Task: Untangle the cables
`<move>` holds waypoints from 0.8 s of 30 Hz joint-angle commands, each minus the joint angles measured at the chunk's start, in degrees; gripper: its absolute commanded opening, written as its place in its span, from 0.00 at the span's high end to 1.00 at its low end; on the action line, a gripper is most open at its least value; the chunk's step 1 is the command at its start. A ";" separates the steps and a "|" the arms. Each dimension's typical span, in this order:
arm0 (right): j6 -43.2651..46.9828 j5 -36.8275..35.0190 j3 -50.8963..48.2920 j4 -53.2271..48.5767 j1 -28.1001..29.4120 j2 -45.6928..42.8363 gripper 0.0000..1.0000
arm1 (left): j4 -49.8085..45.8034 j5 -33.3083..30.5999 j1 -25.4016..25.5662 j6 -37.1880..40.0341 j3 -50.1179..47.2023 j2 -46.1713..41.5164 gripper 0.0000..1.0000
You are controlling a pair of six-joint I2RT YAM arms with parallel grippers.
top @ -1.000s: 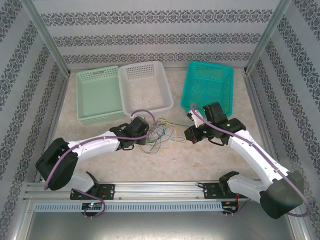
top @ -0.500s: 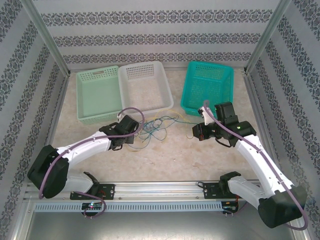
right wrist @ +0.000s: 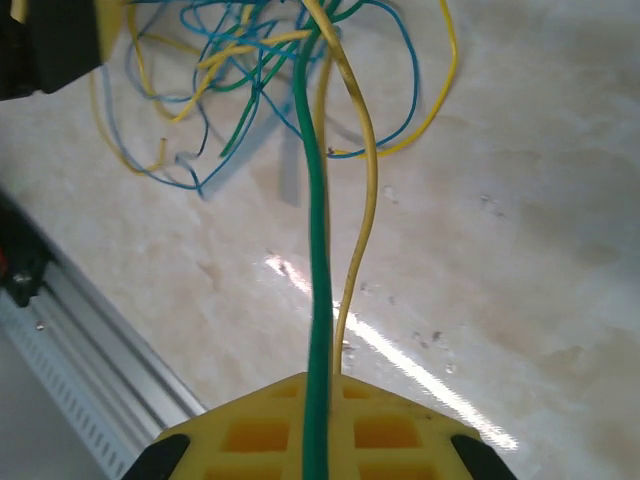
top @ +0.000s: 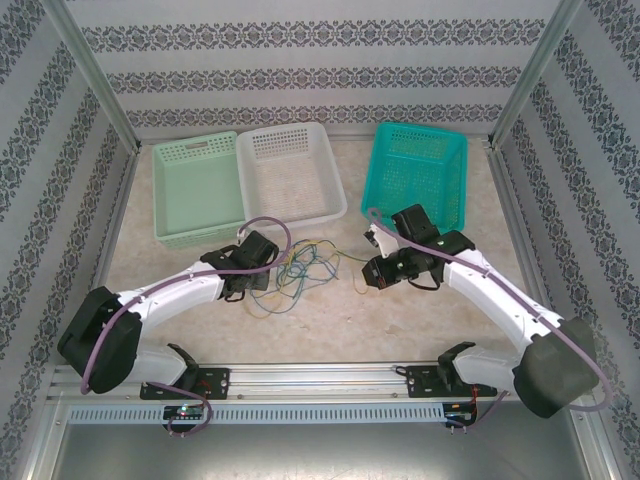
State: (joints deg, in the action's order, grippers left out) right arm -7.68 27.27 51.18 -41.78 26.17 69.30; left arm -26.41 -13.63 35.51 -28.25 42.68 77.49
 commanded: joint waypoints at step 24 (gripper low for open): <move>-4.01 -18.78 3.87 -0.84 1.37 5.34 0.54 | 7.02 9.14 2.76 10.39 7.32 -3.83 0.28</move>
State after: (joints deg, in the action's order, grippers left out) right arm -9.30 12.01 55.09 -39.97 30.76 72.23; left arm -22.57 -6.72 37.06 -19.62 47.46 72.25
